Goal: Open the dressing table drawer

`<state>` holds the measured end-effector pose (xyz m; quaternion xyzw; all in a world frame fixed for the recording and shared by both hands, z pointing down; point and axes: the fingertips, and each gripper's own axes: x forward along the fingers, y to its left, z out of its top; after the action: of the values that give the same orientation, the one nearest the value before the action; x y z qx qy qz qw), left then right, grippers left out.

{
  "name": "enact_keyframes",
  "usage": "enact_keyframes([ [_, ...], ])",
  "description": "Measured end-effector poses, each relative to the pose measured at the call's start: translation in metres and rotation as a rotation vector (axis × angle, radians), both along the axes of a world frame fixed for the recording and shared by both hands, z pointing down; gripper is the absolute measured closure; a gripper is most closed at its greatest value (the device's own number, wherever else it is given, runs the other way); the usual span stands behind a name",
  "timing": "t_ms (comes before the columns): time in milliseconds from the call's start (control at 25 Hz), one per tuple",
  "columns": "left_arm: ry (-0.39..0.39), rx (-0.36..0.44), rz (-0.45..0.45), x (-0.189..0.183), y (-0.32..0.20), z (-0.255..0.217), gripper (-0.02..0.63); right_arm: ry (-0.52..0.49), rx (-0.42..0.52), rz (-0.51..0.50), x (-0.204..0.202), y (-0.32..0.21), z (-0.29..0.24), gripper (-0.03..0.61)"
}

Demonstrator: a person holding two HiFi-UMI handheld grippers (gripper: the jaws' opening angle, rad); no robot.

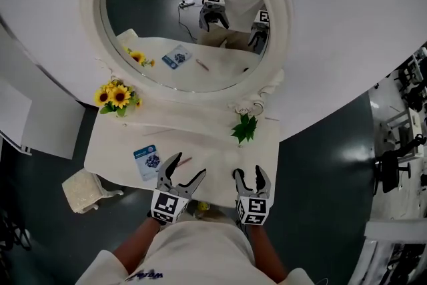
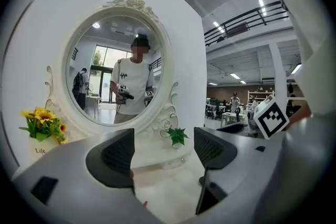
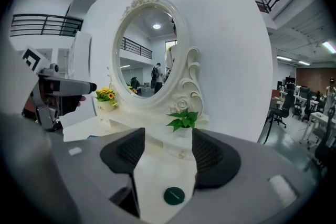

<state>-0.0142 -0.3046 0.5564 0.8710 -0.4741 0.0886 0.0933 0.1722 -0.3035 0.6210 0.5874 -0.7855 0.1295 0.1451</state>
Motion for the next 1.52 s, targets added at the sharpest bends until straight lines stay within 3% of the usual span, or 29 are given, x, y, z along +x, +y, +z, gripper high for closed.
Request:
enact_keyframes([
  [320, -0.022, -0.043, 0.006, 0.021, -0.01, 0.043, 0.288, 0.052, -0.09, 0.024, 0.015, -0.033, 0.069, 0.31],
  [640, -0.017, -0.125, -0.067, 0.012, -0.024, 0.073, 0.348, 0.103, -0.179, 0.031, 0.02, -0.069, 0.121, 0.338],
  [1160, 0.003, -0.157, -0.13, 0.002, -0.024, 0.075, 0.479, 0.083, -0.297, 0.084, 0.008, -0.105, 0.175, 0.382],
  [1320, 0.011, -0.157, -0.123, 0.009, -0.02, 0.073, 0.553, 0.076, -0.311, 0.103, 0.01, -0.11, 0.191, 0.394],
  [1520, 0.021, -0.185, -0.138, 0.007, -0.015, 0.076, 0.591, 0.084, -0.318, 0.113, 0.012, -0.112, 0.192, 0.407],
])
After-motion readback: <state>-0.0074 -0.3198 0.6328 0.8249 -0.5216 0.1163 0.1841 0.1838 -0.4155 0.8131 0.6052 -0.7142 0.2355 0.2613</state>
